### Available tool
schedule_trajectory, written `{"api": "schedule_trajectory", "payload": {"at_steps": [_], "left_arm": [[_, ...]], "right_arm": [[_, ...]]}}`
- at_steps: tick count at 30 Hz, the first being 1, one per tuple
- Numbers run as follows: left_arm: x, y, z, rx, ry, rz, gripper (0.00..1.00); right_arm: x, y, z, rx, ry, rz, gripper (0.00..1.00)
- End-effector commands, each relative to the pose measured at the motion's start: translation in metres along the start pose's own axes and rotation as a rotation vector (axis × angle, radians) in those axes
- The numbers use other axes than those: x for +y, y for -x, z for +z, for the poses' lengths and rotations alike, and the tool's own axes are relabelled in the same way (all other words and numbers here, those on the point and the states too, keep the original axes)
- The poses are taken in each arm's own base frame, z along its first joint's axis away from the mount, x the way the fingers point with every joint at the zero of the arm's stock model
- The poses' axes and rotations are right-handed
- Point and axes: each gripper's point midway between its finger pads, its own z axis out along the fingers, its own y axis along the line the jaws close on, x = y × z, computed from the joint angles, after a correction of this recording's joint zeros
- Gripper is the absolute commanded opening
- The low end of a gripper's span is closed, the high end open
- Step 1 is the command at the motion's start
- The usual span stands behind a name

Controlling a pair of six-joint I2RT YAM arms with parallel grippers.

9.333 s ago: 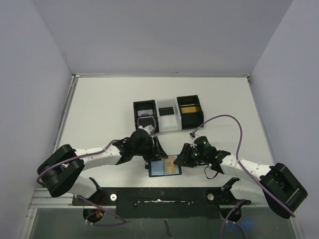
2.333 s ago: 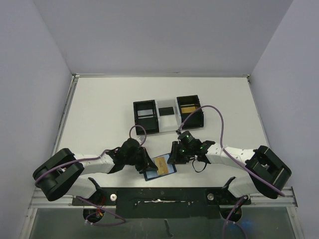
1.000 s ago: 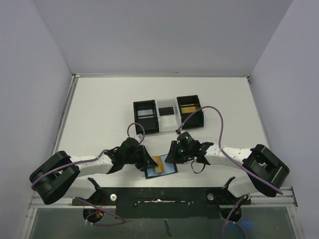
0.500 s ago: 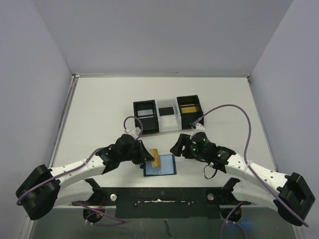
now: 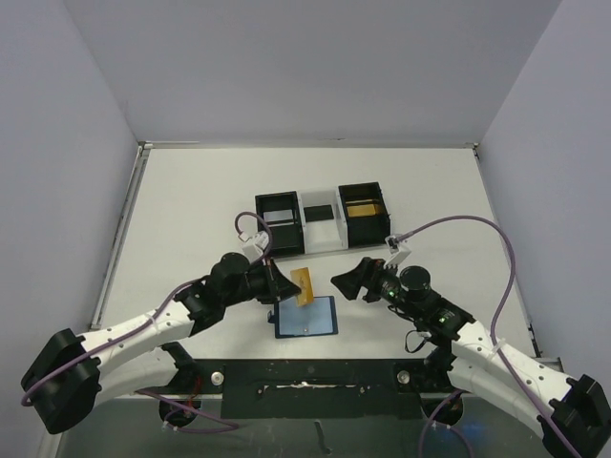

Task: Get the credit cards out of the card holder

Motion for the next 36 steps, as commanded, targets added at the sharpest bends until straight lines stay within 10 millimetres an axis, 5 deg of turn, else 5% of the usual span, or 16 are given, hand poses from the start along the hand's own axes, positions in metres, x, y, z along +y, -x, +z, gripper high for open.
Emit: {"api": "schedule_trajectory", "payload": {"at_steps": [1,9,23,36], "left_arm": [[-0.053,0.031,-0.013,-0.142,-0.239,0.115,0.00],[-0.072,0.044,-0.035,-0.154,-0.465,0.125,0.00],[-0.085,0.054,-0.052,-0.092,-0.612,0.132,0.00],[-0.110,0.030,-0.049,-0.006,-0.698,0.154,0.00]], "right_arm": [[0.020,0.032,-0.004,-0.088,0.092,-0.081,0.87],[0.019,0.042,-0.007,0.003,0.227,-0.007,0.90],[0.071,0.049,-0.018,0.045,0.473,0.018,0.89],[0.118,0.030,-0.009,0.166,0.615,-0.031,0.69]]}}
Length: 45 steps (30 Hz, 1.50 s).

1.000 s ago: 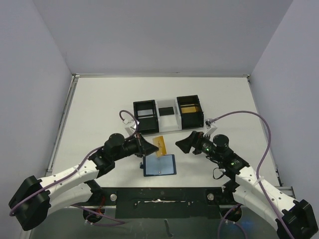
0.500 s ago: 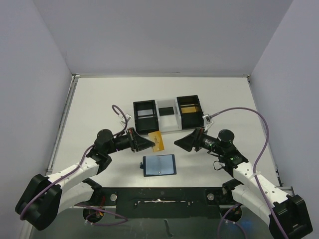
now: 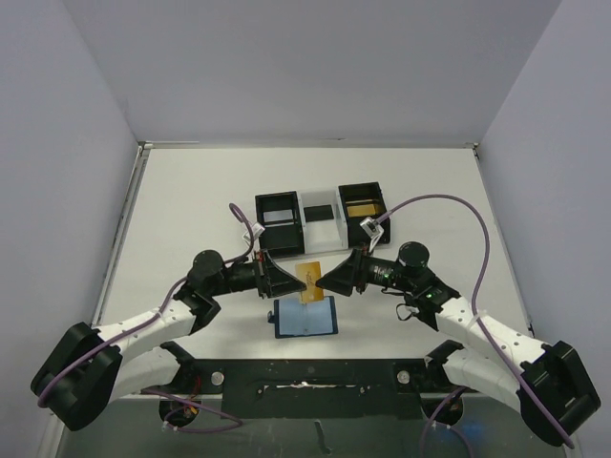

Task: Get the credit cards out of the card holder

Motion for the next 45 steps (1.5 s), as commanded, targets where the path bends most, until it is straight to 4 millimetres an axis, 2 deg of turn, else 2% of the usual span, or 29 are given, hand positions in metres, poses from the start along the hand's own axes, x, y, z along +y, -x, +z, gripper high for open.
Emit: {"api": "schedule_trajectory", "payload": {"at_steps": [1,7,10,17,20,24,28,30,33,36,41,45], "left_arm": [[-0.037,0.011,0.011,-0.009,-0.126,0.087,0.00],[-0.040,0.010,0.011,-0.016,-0.134,0.088,0.00],[-0.039,0.010,0.011,-0.016,-0.128,0.083,0.00],[-0.039,0.008,0.012,0.002,-0.130,0.073,0.00],[-0.034,0.010,0.012,-0.002,-0.098,0.068,0.19],[-0.016,0.013,0.009,-0.018,0.019,0.088,0.67],[0.033,0.024,-0.009,-0.085,0.341,0.109,0.70],[0.047,0.035,-0.023,-0.129,0.476,0.140,0.71],[0.054,0.051,-0.041,-0.184,0.609,0.195,0.71],[0.064,0.056,-0.058,-0.200,0.719,0.221,0.71],[0.077,0.057,-0.074,-0.181,0.841,0.246,0.72],[0.083,0.061,-0.080,-0.161,0.905,0.266,0.72]], "right_arm": [[0.037,0.019,0.010,-0.016,0.127,-0.094,0.64],[0.043,0.013,0.009,0.008,0.169,-0.089,0.38],[0.046,0.010,0.008,0.028,0.193,-0.090,0.31],[0.053,0.009,0.005,0.027,0.224,-0.090,0.00],[0.049,0.011,0.005,0.022,0.186,-0.105,0.00],[0.031,0.020,0.000,-0.006,0.043,-0.164,0.00],[0.003,0.045,-0.016,-0.098,-0.172,-0.255,0.00],[-0.005,0.058,-0.027,-0.147,-0.258,-0.355,0.00],[-0.015,0.084,-0.048,-0.259,-0.395,-0.527,0.00],[-0.018,0.096,-0.062,-0.279,-0.455,-0.761,0.00],[-0.044,0.121,-0.082,-0.140,-0.687,-1.088,0.00],[-0.074,0.151,-0.094,-0.002,-0.913,-1.244,0.00]]}}
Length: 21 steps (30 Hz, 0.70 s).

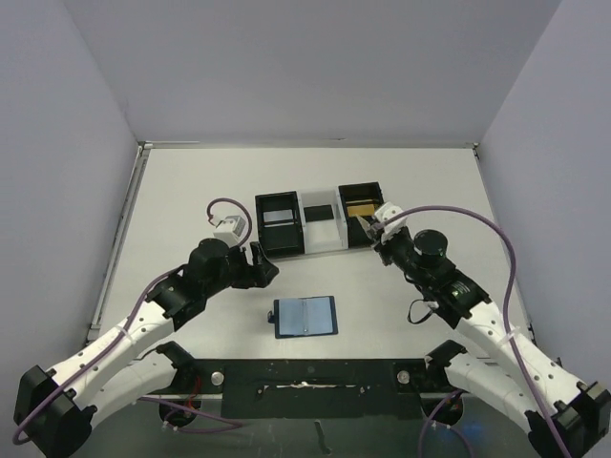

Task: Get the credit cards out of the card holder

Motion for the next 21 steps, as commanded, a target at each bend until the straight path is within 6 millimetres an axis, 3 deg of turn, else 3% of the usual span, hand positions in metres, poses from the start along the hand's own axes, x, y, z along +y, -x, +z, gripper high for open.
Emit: {"api": "schedule_trajectory", "payload": {"at_steps": [1,6,9,13,21], "left_arm": [[0.014,0.017,-0.004,-0.024,0.107,0.071,0.72],[0.029,0.022,-0.007,-0.032,0.194,0.026,0.76],[0.026,0.022,-0.007,-0.034,0.158,-0.017,0.77],[0.023,0.007,-0.002,-0.006,0.100,-0.057,0.78],[0.015,-0.007,0.006,0.036,0.024,-0.112,0.78]], "right_arm": [[-0.061,0.002,0.013,0.160,-0.199,-0.382,0.00],[-0.098,0.002,0.042,0.214,-0.174,-0.467,0.00],[-0.097,-0.005,0.064,0.220,-0.065,-0.522,0.00],[-0.093,-0.020,0.089,0.245,0.035,-0.587,0.00],[-0.106,-0.037,0.122,0.288,0.052,-0.666,0.00]]}}
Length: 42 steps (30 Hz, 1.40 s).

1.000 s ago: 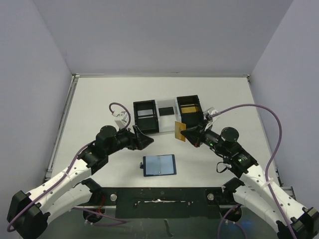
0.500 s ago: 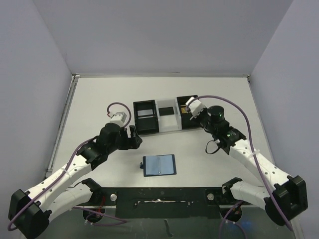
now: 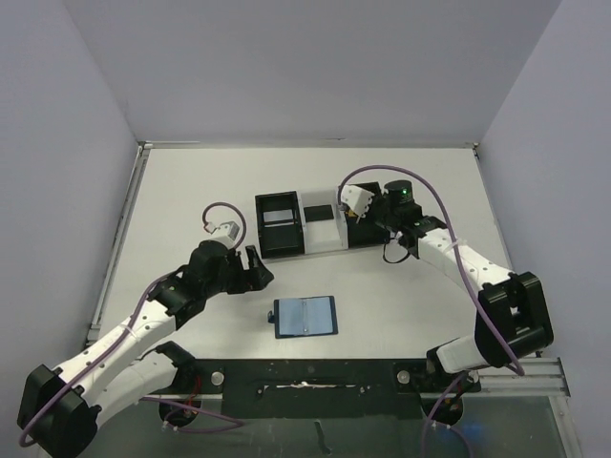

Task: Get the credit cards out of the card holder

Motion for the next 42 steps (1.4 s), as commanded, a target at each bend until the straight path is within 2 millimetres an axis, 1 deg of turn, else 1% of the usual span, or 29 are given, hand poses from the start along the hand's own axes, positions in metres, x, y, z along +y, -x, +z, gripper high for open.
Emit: {"api": "schedule_trajectory", "payload": {"at_steps": [1,7,10,19,23,26,30,32,34,38,42], "left_arm": [[-0.022,0.011,0.001,-0.034,-0.109,-0.033,0.78],[-0.028,0.016,0.001,-0.033,-0.131,0.006,0.78],[-0.029,0.018,0.001,-0.032,-0.130,0.028,0.78],[-0.028,0.018,0.002,-0.035,-0.137,0.040,0.78],[-0.028,0.018,0.002,-0.032,-0.137,0.049,0.78],[-0.027,0.019,0.002,-0.032,-0.136,0.050,0.78],[-0.027,0.019,0.003,-0.033,-0.137,0.049,0.78],[-0.027,0.019,0.004,-0.031,-0.136,0.049,0.78],[-0.026,0.018,0.005,-0.026,-0.134,0.049,0.78],[-0.027,0.017,0.007,-0.017,-0.138,0.048,0.78],[-0.029,0.016,0.008,-0.008,-0.144,0.053,0.78]], "right_arm": [[-0.036,0.025,0.013,-0.078,-0.073,-0.104,0.00],[-0.035,0.016,0.041,-0.065,-0.054,-0.172,0.00],[-0.037,0.006,0.052,-0.021,-0.051,-0.205,0.00],[-0.032,-0.012,0.085,0.023,0.002,-0.274,0.00],[-0.034,-0.013,0.100,0.025,0.001,-0.284,0.00],[-0.033,-0.016,0.110,0.033,0.001,-0.287,0.00],[-0.030,-0.022,0.119,0.047,0.000,-0.307,0.01],[-0.026,-0.028,0.123,0.061,0.012,-0.312,0.06],[-0.019,-0.032,0.125,0.071,0.044,-0.310,0.09],[-0.007,-0.038,0.126,0.076,0.093,-0.291,0.11],[-0.002,-0.038,0.124,0.066,0.118,-0.256,0.19]]}}
